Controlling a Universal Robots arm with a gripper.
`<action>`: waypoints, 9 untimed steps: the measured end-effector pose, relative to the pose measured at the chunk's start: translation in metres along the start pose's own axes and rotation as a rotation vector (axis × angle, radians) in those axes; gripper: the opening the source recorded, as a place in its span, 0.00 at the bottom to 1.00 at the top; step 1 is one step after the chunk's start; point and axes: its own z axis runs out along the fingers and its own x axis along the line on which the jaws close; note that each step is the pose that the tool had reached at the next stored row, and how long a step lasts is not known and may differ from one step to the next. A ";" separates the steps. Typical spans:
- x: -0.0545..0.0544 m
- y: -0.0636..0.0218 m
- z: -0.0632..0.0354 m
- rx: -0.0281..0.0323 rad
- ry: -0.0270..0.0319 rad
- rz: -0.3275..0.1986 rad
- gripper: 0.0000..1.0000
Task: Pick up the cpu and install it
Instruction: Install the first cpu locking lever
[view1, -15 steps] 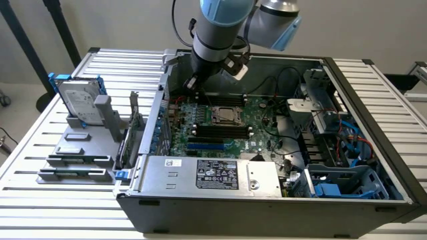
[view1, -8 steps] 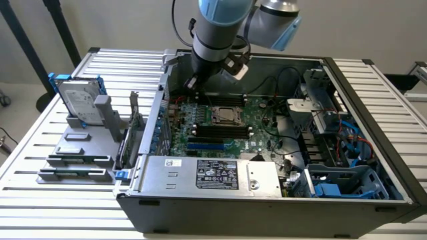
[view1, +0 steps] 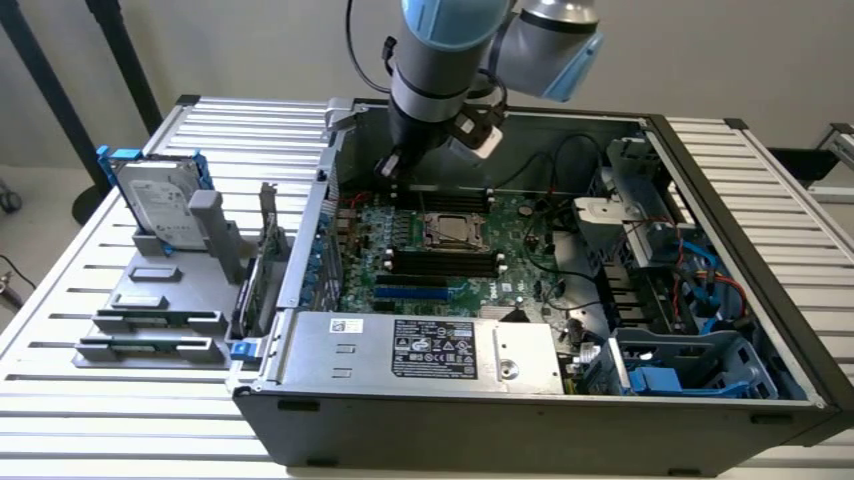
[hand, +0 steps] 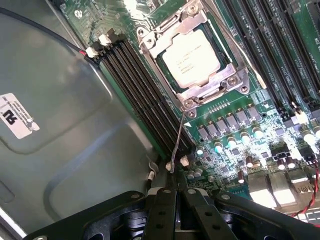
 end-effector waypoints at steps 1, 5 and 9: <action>0.001 0.0014 -0.0002 -0.0011 0.0016 -0.001 0.11; 0.006 0.0083 -0.0013 -0.0047 0.0095 -0.005 0.11; 0.011 0.0161 -0.0023 -0.0075 0.0183 -0.009 0.11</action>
